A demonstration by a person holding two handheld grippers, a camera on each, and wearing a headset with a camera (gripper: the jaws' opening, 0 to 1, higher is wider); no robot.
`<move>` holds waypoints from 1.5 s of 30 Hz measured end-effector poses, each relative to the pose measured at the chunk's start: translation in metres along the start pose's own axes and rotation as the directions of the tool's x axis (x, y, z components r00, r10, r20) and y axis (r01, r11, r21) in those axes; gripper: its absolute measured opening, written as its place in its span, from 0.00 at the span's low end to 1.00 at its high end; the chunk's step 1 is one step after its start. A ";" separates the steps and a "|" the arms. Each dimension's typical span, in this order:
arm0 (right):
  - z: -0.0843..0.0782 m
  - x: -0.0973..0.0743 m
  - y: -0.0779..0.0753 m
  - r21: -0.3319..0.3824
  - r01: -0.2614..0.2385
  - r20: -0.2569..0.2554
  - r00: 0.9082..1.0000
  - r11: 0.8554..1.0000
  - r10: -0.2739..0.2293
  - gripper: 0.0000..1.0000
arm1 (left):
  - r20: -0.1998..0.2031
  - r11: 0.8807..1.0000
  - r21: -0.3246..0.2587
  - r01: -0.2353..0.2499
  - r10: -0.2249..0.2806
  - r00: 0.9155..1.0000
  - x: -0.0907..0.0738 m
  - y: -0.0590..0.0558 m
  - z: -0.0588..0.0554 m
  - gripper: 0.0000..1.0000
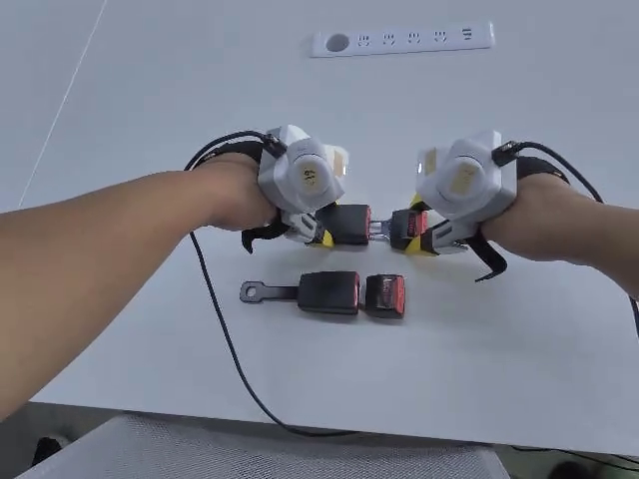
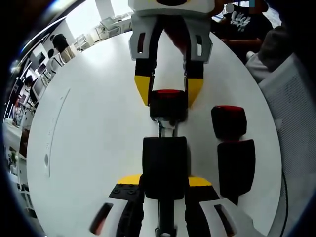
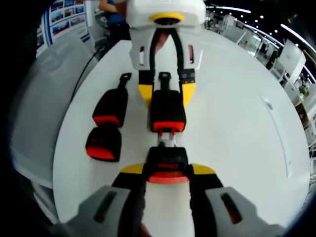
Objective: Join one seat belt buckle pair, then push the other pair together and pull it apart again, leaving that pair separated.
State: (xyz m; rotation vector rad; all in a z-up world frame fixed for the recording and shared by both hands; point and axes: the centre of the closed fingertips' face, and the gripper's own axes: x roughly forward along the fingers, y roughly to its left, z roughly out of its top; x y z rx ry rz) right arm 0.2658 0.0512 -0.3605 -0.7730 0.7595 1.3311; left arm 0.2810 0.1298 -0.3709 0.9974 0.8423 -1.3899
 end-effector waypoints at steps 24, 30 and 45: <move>0.009 0.008 -0.005 -0.009 -0.004 0.012 1.000 1.000 0.004 0.31 | 0.039 1.000 0.008 0.018 -0.018 0.999 0.001 -0.001 0.000 0.31; 0.018 0.014 -0.005 0.002 0.011 0.024 1.000 1.000 -0.011 0.31 | 0.047 1.000 -0.011 0.007 -0.007 0.999 0.001 -0.002 0.000 0.31; 0.020 0.014 -0.007 -0.011 0.024 0.026 0.999 1.000 -0.024 0.32 | 0.055 1.000 -0.016 0.007 -0.006 0.998 0.001 -0.001 -0.001 0.31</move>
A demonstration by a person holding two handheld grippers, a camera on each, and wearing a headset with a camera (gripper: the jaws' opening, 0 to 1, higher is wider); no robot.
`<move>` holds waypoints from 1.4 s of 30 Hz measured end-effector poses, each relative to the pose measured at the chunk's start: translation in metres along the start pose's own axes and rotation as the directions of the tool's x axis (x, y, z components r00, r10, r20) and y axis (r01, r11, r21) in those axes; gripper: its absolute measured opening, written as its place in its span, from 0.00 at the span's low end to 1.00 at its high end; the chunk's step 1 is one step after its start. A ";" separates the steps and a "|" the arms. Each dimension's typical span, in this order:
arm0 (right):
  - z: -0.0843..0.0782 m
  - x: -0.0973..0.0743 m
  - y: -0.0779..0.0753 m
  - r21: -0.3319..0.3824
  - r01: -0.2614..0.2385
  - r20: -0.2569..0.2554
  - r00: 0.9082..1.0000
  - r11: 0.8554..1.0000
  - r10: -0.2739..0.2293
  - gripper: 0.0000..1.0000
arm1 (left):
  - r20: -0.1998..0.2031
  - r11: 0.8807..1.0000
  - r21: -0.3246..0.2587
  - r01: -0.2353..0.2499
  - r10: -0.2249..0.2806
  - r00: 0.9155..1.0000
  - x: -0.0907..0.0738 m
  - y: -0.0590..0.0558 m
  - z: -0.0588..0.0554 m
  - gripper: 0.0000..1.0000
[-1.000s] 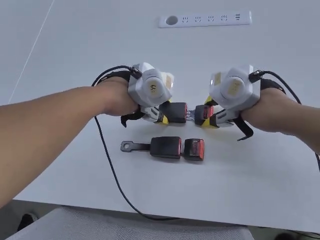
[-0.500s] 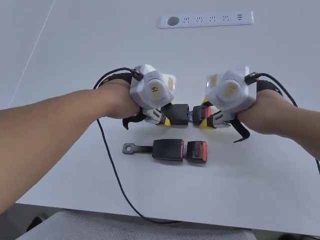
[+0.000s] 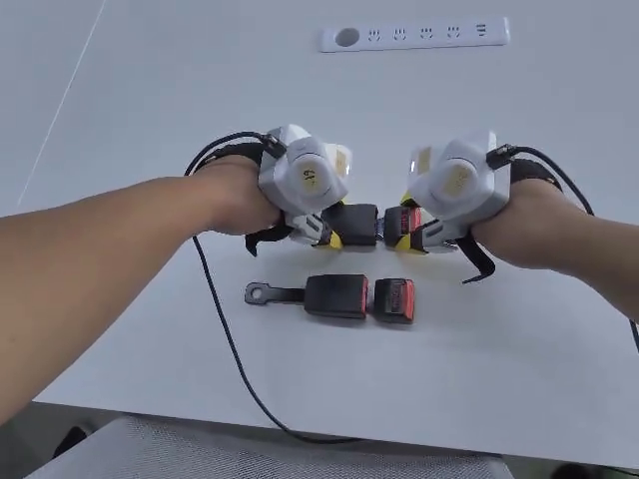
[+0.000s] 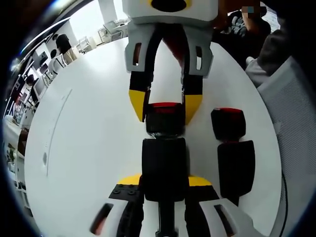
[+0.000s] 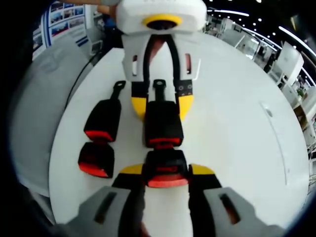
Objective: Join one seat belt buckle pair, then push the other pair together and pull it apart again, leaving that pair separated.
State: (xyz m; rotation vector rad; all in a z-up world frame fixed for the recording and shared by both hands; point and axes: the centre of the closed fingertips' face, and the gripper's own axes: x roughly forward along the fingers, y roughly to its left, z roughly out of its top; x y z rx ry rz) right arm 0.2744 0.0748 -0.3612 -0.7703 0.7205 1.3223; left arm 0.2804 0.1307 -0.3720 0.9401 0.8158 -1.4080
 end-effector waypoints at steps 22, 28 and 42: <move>-0.014 -0.010 0.000 0.014 -0.004 -0.005 1.000 1.000 0.004 0.32 | 0.003 1.000 -0.024 -0.003 0.003 1.000 0.000 0.001 -0.001 0.32; -0.014 -0.010 0.001 0.008 0.000 -0.003 1.000 1.000 0.000 0.33 | 0.000 1.000 -0.024 -0.003 0.003 1.000 0.000 0.001 -0.001 0.32; -0.041 -0.026 -0.001 0.034 0.016 -0.021 1.000 0.999 -0.016 0.33 | 0.002 1.000 -0.022 -0.004 0.004 1.000 0.001 0.001 0.000 0.32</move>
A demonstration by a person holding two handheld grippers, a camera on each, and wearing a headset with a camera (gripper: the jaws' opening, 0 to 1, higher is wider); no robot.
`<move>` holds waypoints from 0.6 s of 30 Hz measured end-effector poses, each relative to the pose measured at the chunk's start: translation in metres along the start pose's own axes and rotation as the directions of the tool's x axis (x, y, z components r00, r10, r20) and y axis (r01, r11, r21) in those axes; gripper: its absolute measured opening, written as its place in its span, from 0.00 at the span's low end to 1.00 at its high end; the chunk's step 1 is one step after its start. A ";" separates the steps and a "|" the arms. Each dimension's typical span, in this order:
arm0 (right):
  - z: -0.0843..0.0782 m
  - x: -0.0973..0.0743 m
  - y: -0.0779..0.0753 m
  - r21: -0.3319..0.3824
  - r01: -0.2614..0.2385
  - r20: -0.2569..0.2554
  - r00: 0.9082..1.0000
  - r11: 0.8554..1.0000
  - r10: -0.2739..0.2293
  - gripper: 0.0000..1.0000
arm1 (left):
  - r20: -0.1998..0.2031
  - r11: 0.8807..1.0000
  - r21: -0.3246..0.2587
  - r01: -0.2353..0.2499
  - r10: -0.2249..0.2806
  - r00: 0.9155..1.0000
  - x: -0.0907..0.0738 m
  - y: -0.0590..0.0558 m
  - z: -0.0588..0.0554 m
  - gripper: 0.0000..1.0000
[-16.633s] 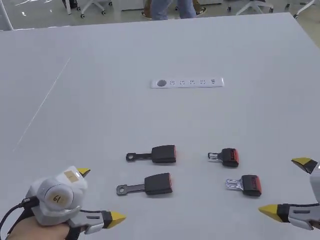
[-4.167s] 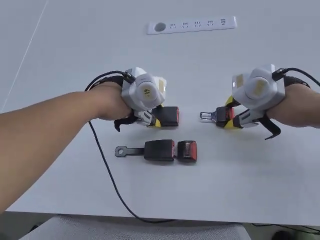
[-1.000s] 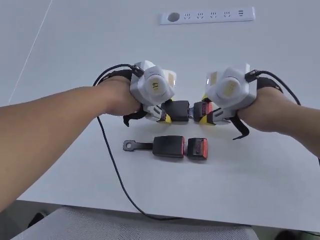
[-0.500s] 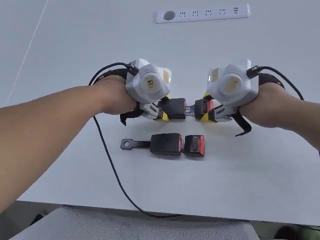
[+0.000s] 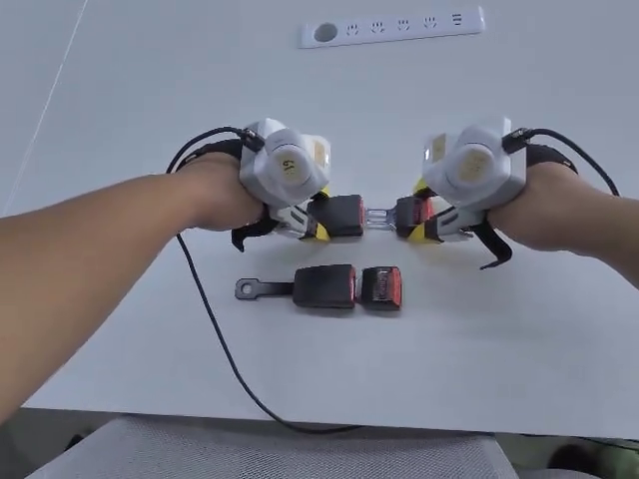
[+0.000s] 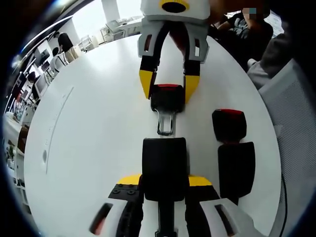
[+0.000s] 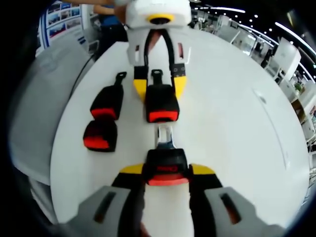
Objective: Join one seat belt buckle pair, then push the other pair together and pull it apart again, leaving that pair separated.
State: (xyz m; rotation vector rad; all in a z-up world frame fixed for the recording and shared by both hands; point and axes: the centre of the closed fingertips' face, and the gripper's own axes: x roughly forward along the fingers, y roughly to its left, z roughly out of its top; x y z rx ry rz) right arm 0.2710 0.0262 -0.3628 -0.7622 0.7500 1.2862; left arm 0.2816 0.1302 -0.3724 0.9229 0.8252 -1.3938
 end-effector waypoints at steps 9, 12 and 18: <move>-0.035 -0.021 -0.002 0.036 0.019 -0.019 1.000 0.999 -0.018 0.33 | -0.010 1.000 -0.003 0.001 -0.001 1.000 0.001 0.000 0.001 0.33; -0.048 -0.029 -0.004 0.043 0.025 -0.032 0.999 0.999 -0.024 0.34 | -0.016 1.000 -0.006 -0.003 0.003 1.000 0.001 0.001 0.001 0.33; -0.073 -0.044 -0.004 0.044 0.036 -0.071 0.997 0.998 -0.032 0.34 | -0.012 1.000 -0.005 -0.001 0.001 1.000 0.000 -0.001 0.002 0.33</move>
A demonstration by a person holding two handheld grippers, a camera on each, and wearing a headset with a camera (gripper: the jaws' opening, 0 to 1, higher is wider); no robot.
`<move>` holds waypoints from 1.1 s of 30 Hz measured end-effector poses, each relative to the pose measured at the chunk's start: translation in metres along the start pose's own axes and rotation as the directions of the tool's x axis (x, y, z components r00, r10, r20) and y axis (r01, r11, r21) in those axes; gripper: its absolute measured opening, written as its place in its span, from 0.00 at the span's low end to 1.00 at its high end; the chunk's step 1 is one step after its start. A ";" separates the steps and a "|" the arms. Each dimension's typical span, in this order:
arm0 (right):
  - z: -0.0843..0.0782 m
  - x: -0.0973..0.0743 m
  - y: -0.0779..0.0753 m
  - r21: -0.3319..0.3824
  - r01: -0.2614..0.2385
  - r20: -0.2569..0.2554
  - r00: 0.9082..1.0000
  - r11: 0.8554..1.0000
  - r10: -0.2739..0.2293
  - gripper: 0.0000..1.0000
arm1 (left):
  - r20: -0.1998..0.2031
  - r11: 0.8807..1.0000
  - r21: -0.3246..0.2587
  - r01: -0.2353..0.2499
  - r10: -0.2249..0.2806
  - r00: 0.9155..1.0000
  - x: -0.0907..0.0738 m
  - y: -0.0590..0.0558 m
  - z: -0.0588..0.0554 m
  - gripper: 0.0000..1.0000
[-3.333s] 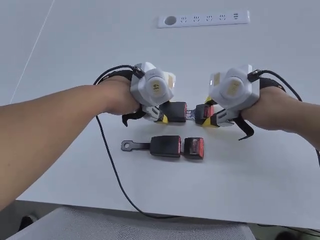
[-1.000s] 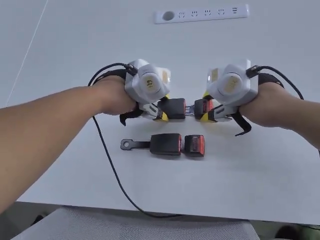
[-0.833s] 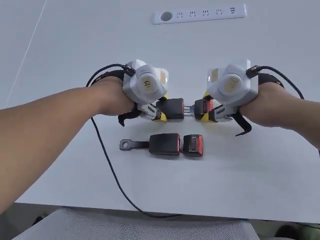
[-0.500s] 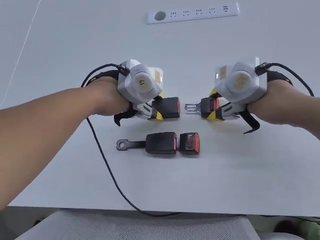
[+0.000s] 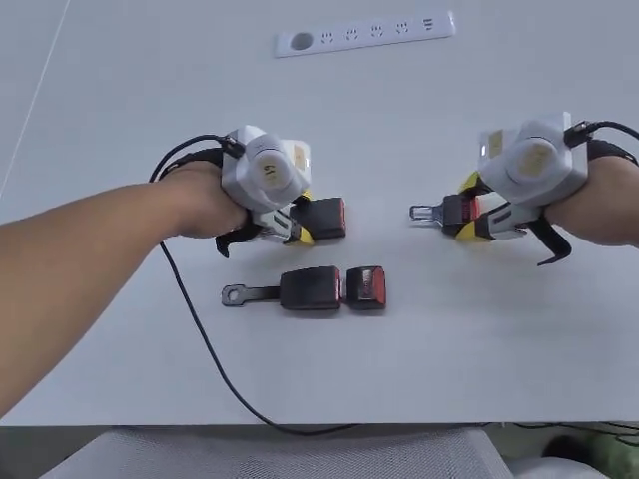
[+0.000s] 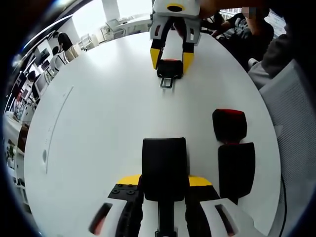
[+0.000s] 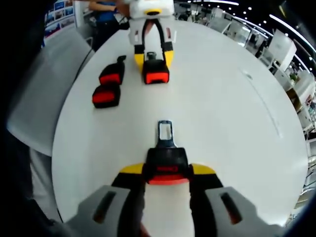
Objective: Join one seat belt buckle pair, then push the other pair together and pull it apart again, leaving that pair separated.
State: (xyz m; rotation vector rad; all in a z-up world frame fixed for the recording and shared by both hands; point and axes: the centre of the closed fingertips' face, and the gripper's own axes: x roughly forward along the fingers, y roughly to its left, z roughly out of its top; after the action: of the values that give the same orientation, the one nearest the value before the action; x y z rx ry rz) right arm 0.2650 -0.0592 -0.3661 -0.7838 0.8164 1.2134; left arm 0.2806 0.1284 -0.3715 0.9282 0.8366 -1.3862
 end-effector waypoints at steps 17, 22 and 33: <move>-0.020 -0.010 -0.001 0.016 0.005 -0.059 0.998 1.000 -0.004 0.36 | -0.016 1.000 0.019 0.020 -0.020 1.000 0.001 0.000 0.000 0.34; -0.022 -0.011 -0.003 0.046 0.015 -0.062 0.998 0.999 -0.012 0.41 | -0.020 0.999 0.055 0.004 -0.003 1.000 0.000 -0.001 0.001 0.35; 0.002 -0.046 0.017 0.169 0.068 0.066 0.995 0.983 -0.081 0.49 | 0.037 0.983 -0.060 -0.175 0.178 0.983 -0.053 -0.002 0.005 0.50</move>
State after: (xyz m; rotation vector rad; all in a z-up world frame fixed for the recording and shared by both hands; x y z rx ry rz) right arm 0.2415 -0.0765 -0.3268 -0.6251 0.8107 1.0857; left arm 0.2771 0.1465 -0.3215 0.9041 0.7393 -1.2188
